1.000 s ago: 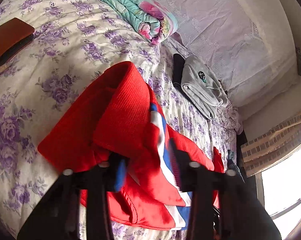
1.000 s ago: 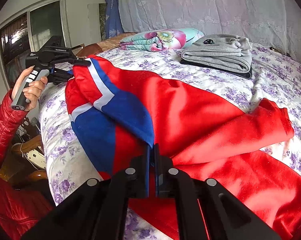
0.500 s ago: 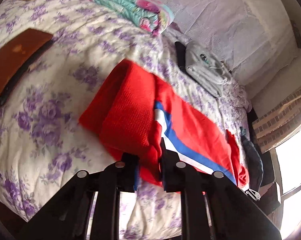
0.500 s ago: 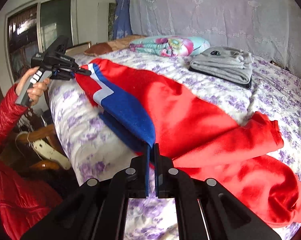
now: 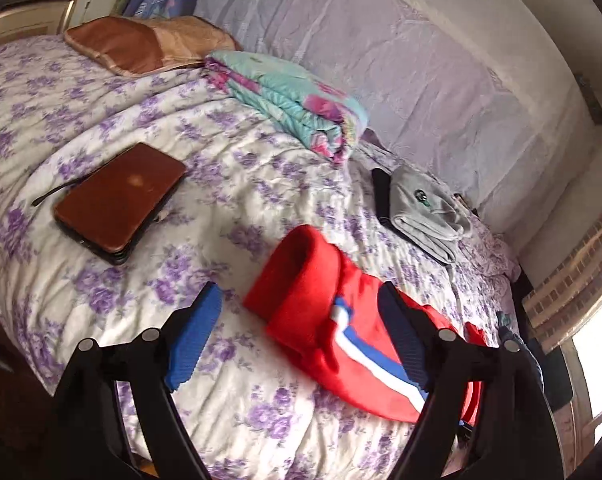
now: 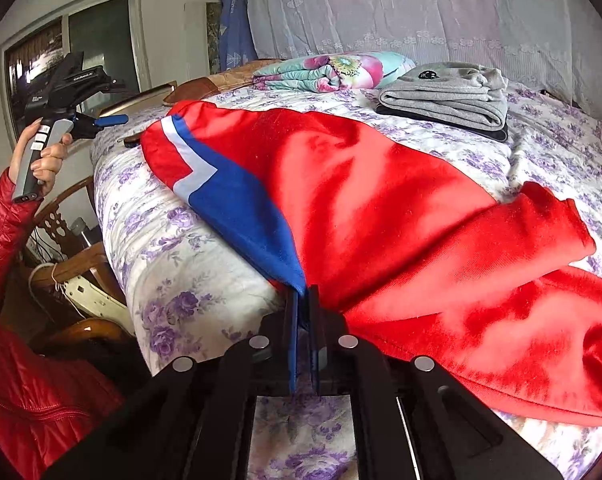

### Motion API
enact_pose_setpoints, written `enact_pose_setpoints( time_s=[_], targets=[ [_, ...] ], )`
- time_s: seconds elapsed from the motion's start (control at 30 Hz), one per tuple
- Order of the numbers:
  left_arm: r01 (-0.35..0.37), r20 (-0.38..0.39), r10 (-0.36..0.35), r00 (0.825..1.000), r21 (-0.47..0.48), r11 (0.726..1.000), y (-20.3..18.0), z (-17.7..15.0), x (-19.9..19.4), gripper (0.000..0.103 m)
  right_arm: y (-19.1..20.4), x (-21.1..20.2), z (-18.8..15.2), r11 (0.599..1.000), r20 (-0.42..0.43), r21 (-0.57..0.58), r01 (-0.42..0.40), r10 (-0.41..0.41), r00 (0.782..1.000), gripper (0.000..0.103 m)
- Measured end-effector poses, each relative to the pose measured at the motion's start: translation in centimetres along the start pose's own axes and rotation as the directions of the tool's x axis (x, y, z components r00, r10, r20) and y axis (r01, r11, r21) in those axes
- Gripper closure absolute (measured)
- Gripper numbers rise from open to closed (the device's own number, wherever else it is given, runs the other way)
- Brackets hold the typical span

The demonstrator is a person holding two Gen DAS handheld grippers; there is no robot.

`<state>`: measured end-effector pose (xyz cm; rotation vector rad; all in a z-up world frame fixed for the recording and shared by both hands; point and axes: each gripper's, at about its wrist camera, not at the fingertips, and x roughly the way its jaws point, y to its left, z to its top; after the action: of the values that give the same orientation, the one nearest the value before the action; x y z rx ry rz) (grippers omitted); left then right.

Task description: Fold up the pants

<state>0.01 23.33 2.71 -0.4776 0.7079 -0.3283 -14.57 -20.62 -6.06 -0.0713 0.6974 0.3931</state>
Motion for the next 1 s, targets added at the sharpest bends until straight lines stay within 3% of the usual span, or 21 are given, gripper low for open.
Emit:
enact_pose_setpoints(
  time_s=[0.13,0.17,0.2,0.27,0.33,0.37,0.4,0.43,0.47,0.5,0.53,0.63,0.77,0.8,0.83,0.9,1.0],
  targets=[
    [0.046,-0.073,-0.034,0.997,0.179,0.983,-5.5,-1.2,3.9,0.024,-0.5,0.0,0.0,0.999,0.006,0.038,-0.025,0.025,1.000,0.097],
    [0.031,-0.105,-0.005,0.995,0.242,0.970,-6.8,-1.9,5.5,0.022,-0.5,0.0,0.0,0.999,0.005,0.038,-0.026,0.026,1.000,0.097],
    [-0.030,-0.125,0.073,0.989,0.317,0.948,-7.6,-2.7,7.5,0.021,-0.5,0.0,0.0,0.999,0.006,0.039,-0.027,0.027,1.000,0.097],
    [-0.205,-0.092,0.275,0.957,0.454,0.867,-7.4,-4.1,11.5,0.021,-0.4,-0.1,0.0,0.999,0.005,0.039,-0.033,0.032,0.999,0.097],
    [-0.305,0.029,0.343,0.939,0.531,0.790,-6.9,-5.4,12.5,0.020,-0.5,-0.3,0.2,0.997,-0.007,0.041,-0.059,0.059,0.998,0.090],
    [-0.328,0.054,0.360,0.931,0.555,0.765,-7.3,-6.0,12.3,0.019,-0.5,-0.4,0.6,0.997,-0.028,0.041,-0.066,0.067,0.997,0.087],
    [-0.345,0.082,0.366,0.927,0.567,0.748,-7.8,-6.5,11.8,0.018,-0.5,-0.8,1.1,0.995,-0.049,0.045,-0.088,0.090,0.995,0.076],
    [-0.336,0.094,0.347,0.933,0.572,0.749,-8.2,-6.8,11.2,0.010,-0.5,-1.4,1.9,0.990,-0.054,0.055,-0.126,0.129,0.990,0.068],
    [-0.305,0.100,0.304,0.947,0.567,0.765,-8.4,-6.9,10.3,0.008,-0.5,-2.3,2.9,0.989,-0.028,0.054,-0.141,0.142,0.989,0.057],
    [-0.268,0.112,0.248,0.962,0.554,0.788,-8.4,-6.8,9.3,0.008,-0.4,-3.3,4.1,0.990,0.012,0.037,-0.135,0.134,0.991,0.053],
    [-0.244,0.134,0.204,0.970,0.533,0.810,-8.4,-6.4,8.3,0.008,-0.4,-4.1,5.6,0.991,0.047,0.022,-0.135,0.134,0.990,0.052],
    [-0.229,0.206,0.153,0.967,0.430,0.873,-8.1,-4.2,6.6,0.005,-1.0,-4.0,10.3,0.991,0.111,0.016,-0.132,0.129,0.985,0.052],
    [-0.203,0.075,0.189,0.979,0.323,0.924,-4.5,-2.4,10.1,0.005,-1.8,2.6,15.6,0.998,0.062,0.008,-0.067,0.066,0.996,0.052],
    [-0.210,-0.030,0.226,0.974,0.265,0.941,-2.8,-2.5,11.7,0.005,-2.1,4.8,16.5,0.998,0.037,0.018,-0.058,0.057,0.998,0.053],
    [-0.169,-0.118,0.194,0.974,0.189,0.967,-1.5,-2.1,12.4,0.005,-2.4,6.8,17.2,0.998,0.012,0.026,-0.053,0.053,0.999,0.054],
    [-0.080,-0.054,0.087,0.995,0.120,0.990,-0.3,-1.9,10.7,0.005,-2.7,10.2,18.1,0.997,-0.032,0.045,-0.060,0.062,0.998,0.057],
    [-0.048,-0.068,0.054,0.996,0.092,0.995,0.3,-2.0,10.7,0.005,-2.4,13.3,18.0,0.992,-0.088,0.058,-0.110,0.115,0.989,0.057]
  ],
)
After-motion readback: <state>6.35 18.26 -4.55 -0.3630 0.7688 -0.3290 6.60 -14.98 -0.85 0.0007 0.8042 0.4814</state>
